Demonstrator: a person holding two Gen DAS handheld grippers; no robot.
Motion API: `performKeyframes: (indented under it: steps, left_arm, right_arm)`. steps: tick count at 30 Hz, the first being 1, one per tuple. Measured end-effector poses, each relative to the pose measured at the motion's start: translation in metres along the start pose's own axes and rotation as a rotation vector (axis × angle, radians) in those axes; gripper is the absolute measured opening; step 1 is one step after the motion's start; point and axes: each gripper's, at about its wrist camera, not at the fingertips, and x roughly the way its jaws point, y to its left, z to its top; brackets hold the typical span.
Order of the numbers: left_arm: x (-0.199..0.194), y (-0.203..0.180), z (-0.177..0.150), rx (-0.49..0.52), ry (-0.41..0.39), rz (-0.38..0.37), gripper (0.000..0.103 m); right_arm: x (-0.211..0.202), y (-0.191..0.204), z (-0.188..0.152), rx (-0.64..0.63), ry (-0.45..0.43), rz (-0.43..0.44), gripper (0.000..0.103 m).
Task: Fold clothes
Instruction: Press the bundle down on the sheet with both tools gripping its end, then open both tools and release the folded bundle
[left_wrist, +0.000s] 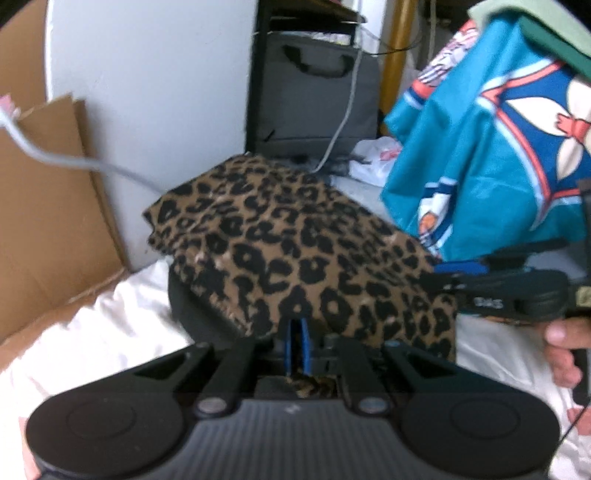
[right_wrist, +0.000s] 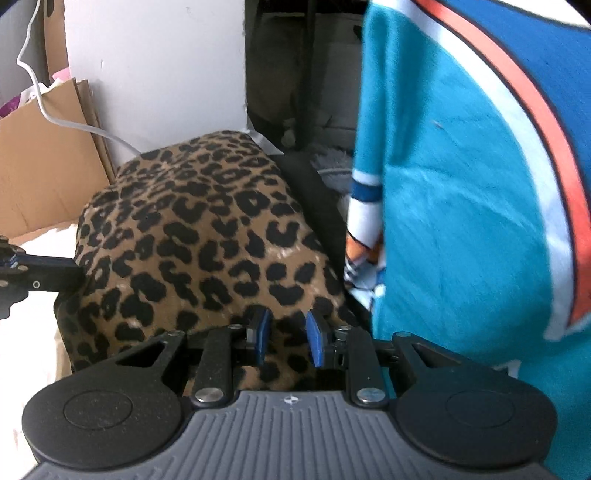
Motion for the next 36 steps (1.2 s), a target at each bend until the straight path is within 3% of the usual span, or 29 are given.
performKeyframes:
  steps: [14,21,24,27,32,36]
  left_arm:
    - [0.0,-0.008,0.001,-0.014,0.041,0.02,0.008]
    - [-0.002,-0.014,0.006,-0.016,0.054,0.027,0.011]
    - [0.007,-0.002,-0.003,-0.088,0.069,0.033,0.012]
    - [0.008,0.004,-0.006,-0.091,0.074,0.044,0.014]
    - [0.006,0.013,-0.012,-0.124,0.137,0.075,0.012]
    - [-0.013,0.012,-0.007,-0.127,0.142,0.103,0.012]
  right_arm:
    - [-0.04,-0.009,-0.001,-0.08,-0.038,0.048,0.029]
    - [-0.035,-0.01,-0.009,-0.046,-0.027,0.072,0.029]
    - [-0.028,-0.007,-0.008,-0.027,-0.031,0.085,0.029]
    - [-0.023,-0.003,-0.005,-0.022,-0.033,0.1,0.029]
    - [-0.021,0.002,-0.01,-0.023,-0.011,0.112,0.029]
    - [-0.032,0.003,-0.014,-0.013,0.015,0.118,0.029]
